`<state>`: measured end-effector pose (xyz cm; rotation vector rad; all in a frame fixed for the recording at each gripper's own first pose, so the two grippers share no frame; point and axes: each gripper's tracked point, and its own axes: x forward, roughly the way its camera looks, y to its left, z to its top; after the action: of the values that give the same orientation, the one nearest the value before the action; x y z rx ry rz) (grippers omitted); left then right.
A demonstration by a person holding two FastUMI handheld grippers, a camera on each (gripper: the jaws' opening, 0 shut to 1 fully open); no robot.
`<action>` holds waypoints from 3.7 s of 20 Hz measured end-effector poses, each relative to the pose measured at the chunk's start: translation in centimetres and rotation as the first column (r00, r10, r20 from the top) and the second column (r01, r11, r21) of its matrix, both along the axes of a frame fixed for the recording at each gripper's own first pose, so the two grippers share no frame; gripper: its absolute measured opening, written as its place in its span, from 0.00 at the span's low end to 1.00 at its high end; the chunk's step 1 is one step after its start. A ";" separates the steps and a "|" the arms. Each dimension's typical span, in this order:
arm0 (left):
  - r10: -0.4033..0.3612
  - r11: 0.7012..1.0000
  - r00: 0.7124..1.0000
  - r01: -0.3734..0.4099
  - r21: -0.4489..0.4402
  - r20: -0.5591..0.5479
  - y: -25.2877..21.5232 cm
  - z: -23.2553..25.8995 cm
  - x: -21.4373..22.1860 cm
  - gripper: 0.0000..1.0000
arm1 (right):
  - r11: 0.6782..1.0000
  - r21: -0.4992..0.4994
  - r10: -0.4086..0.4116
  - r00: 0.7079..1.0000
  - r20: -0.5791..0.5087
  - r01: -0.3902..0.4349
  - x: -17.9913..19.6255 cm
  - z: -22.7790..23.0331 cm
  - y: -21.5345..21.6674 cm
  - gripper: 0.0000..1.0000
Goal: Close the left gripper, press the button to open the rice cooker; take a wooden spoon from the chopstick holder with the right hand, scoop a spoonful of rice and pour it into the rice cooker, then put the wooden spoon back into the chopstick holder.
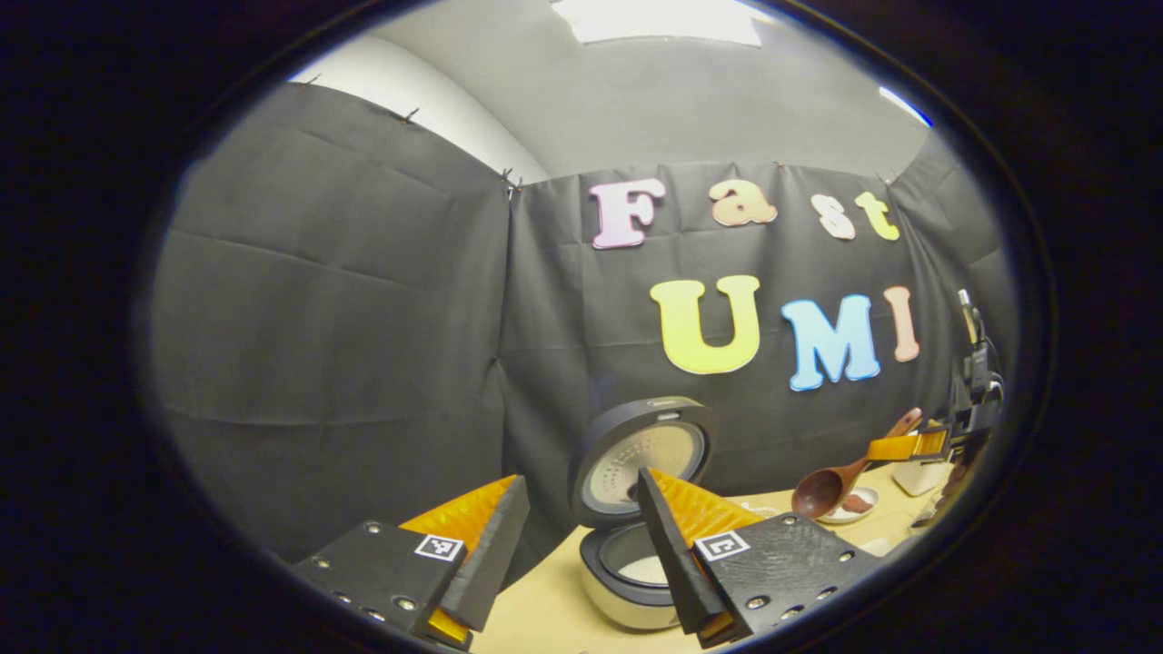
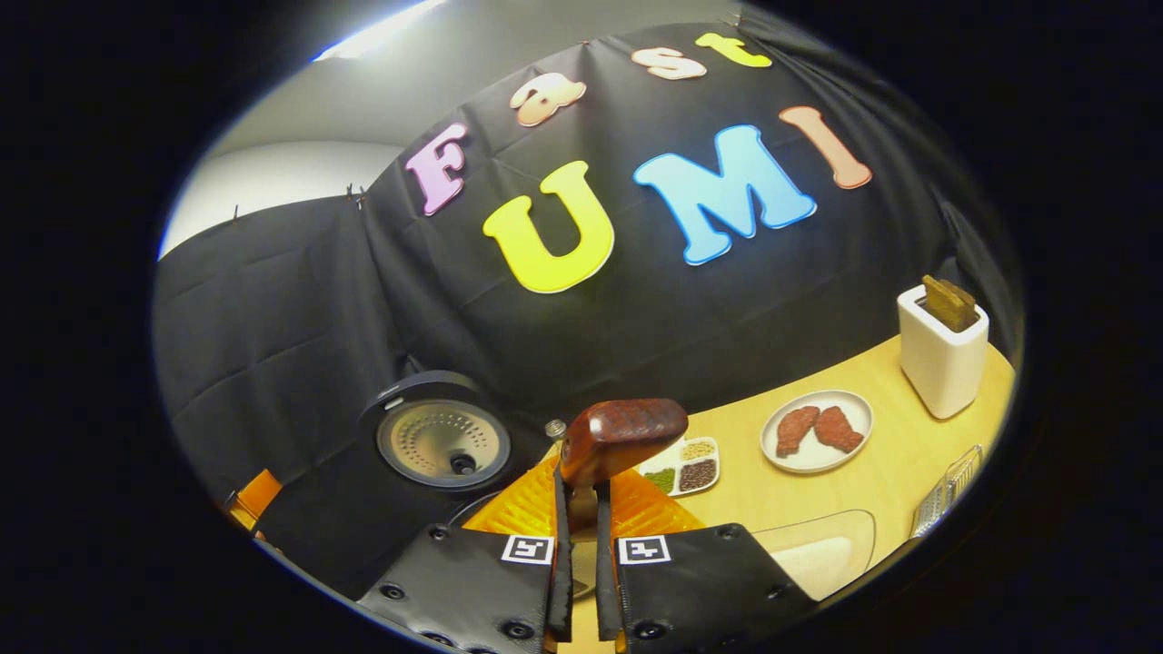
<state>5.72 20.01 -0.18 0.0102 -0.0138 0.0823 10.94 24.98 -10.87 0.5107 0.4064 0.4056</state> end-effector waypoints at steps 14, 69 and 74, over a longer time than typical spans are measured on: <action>-0.086 0.996 0.996 0.086 -0.002 0.031 -7.9 1.8 0.7 0.75 | 0.971 -0.099 -0.226 0.972 -0.063 0.220 -2.0 -2.5 -16.5 0.12; -0.133 0.991 0.990 0.132 0.030 0.054 -14.4 7.9 7.8 0.77 | 0.687 -0.494 -0.470 0.844 0.258 0.533 -9.0 4.9 -34.5 0.98; -0.136 0.991 0.990 0.136 0.010 0.042 -11.8 8.7 12.6 0.77 | 0.690 -0.471 -0.477 0.835 0.275 0.549 -10.2 6.2 -31.5 0.98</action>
<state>18.31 8.18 8.51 0.0142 -0.0571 -0.0543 0.75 -6.53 -4.63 0.0287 0.2135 -0.2343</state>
